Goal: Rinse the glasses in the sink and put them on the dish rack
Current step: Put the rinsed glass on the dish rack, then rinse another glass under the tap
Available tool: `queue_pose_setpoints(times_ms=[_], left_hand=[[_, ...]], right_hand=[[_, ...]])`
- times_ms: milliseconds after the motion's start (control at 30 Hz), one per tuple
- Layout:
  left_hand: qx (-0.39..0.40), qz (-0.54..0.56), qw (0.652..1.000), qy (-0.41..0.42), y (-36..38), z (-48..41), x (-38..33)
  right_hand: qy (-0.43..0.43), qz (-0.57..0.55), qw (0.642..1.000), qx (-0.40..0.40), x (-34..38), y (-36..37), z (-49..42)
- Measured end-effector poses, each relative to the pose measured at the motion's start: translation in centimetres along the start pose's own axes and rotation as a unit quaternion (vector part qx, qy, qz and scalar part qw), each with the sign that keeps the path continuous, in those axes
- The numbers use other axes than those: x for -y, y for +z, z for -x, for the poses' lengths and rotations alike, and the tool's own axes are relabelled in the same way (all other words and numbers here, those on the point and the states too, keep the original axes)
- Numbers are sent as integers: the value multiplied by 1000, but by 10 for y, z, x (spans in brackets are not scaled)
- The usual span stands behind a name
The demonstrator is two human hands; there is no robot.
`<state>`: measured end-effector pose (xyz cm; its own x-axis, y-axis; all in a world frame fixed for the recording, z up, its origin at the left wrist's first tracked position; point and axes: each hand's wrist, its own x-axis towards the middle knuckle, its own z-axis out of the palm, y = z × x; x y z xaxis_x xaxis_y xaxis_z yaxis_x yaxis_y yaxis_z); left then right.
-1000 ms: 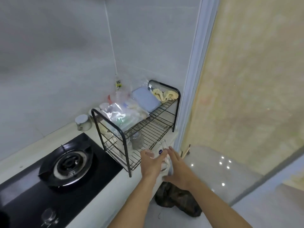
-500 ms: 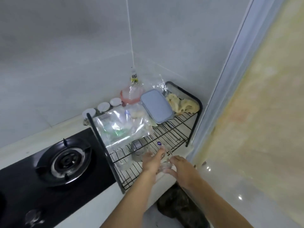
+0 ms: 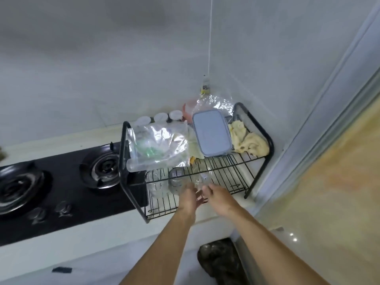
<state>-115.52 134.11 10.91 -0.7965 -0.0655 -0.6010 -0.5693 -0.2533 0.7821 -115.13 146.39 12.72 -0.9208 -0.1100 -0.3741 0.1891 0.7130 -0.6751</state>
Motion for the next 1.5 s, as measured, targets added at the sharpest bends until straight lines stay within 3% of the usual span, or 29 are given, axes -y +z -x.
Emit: queue_pose_setpoints(times_ms=[467, 667, 767, 867, 933, 1033, 1133, 1500], left_hand=[[-28, -41, 998, 36, 16, -28, 7], [-46, -127, 988, 72, 11, -16, -2], [-49, -252, 958, 125, 5, -6, -7], [-70, -365, 907, 197, -8, 1, -3], [-75, -422, 870, 243, -18, 9, 0], [-72, -467, 830, 295, -40, 24, 2], [-66, -484, 812, 319, -80, 44, 9], [-237, -419, 835, 267, -289, 195, 64]], right_hand=[[36, -44, 998, 12, -1, 7, -59], [34, -68, 997, -12, -6, 11, -52], [33, -69, 994, -77, -3, 11, -38], [-40, -21, 985, -165, 0, 14, -16], [-99, 22, 979, -178, 3, 18, -5], [-171, 79, 970, -154, 12, 26, 8], [-200, 89, 972, -89, 28, 46, 23], [-314, 100, 943, 51, 139, 204, 123]])
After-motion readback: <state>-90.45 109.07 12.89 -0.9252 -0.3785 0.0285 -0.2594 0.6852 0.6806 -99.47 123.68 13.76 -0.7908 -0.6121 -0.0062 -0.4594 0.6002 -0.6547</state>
